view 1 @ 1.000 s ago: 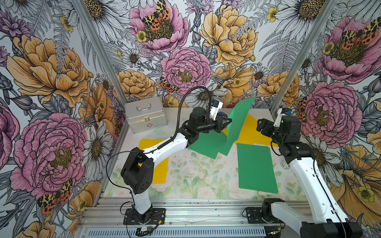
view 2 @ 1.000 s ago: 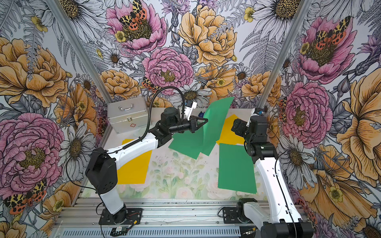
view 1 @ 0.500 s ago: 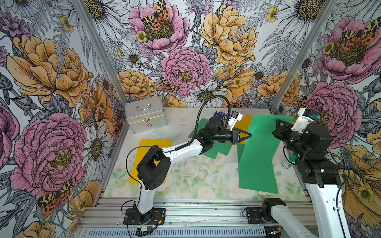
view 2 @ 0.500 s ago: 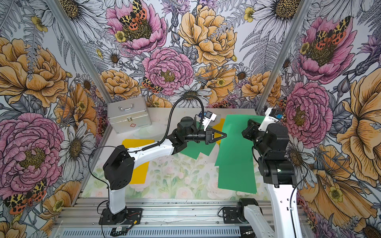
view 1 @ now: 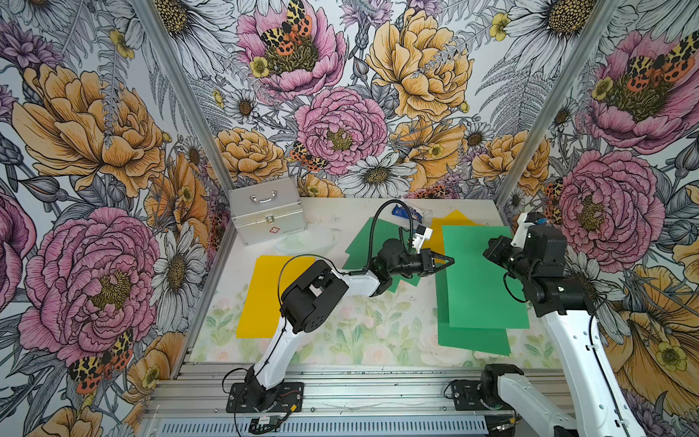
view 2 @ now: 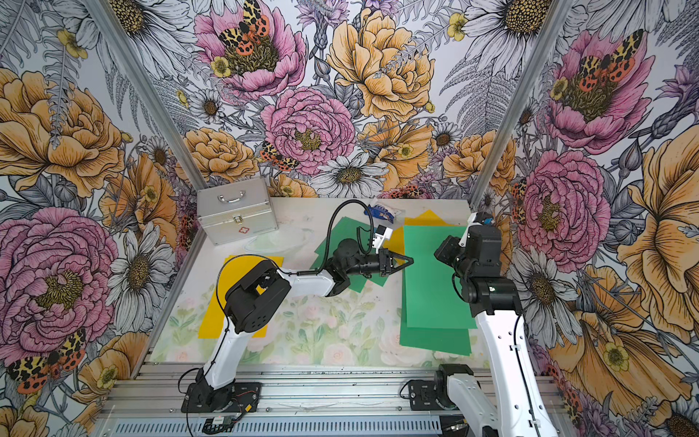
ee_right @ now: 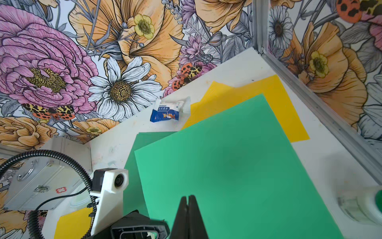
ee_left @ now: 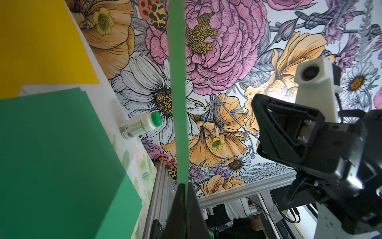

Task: Sort the scattered colored papers by color
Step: Place the colored paper.

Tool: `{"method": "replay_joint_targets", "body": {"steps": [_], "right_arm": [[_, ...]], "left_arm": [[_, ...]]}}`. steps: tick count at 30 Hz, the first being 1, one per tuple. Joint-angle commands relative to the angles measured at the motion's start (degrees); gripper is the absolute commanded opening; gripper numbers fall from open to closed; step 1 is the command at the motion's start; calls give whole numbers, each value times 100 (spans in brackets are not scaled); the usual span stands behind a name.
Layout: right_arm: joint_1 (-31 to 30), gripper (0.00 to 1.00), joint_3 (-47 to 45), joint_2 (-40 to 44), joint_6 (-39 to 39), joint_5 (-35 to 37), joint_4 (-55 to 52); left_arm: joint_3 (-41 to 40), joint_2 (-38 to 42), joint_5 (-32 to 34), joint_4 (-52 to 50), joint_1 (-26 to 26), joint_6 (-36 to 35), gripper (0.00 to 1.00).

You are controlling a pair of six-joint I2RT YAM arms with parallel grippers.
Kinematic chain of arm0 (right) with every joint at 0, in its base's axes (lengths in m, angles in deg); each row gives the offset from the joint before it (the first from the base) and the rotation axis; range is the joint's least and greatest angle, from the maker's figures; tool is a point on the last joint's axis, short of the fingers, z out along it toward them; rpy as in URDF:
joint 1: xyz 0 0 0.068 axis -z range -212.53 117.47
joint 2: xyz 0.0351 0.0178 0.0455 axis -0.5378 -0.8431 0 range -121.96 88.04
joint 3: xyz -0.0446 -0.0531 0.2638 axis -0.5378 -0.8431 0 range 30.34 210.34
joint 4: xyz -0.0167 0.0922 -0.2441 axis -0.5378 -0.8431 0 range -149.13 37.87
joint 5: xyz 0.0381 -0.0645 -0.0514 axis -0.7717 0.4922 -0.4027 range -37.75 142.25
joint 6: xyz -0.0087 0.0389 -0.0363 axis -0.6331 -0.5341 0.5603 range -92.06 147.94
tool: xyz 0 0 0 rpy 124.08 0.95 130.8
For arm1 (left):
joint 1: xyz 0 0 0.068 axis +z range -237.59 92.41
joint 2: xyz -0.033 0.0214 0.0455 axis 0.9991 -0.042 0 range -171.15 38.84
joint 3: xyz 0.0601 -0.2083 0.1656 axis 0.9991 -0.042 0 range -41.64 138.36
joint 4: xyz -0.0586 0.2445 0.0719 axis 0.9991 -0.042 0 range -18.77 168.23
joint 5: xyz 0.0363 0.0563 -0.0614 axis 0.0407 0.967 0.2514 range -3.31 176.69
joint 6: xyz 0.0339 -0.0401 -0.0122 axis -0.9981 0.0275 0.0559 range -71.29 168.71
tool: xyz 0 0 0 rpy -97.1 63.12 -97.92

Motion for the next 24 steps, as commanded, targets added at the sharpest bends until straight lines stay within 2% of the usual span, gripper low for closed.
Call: {"method": "replay_joint_targets", "body": {"steps": [1, 4, 16, 24], "right_arm": [[35, 0, -234, -301, -90, -10, 80], [42, 0, -553, -526, -108, -117, 280], [80, 0, -1535, -1541, -244, -749, 1314], [99, 0, -1861, -1943, -191, -251, 1513]], "left_arm": [[243, -241, -11, -634, 45, -4, 0], [461, -703, -240, -736, 7, 196, 0], [845, -1368, -93, -2003, 5, -303, 0], [1467, -1427, -253, -2989, 14, -992, 0]]}}
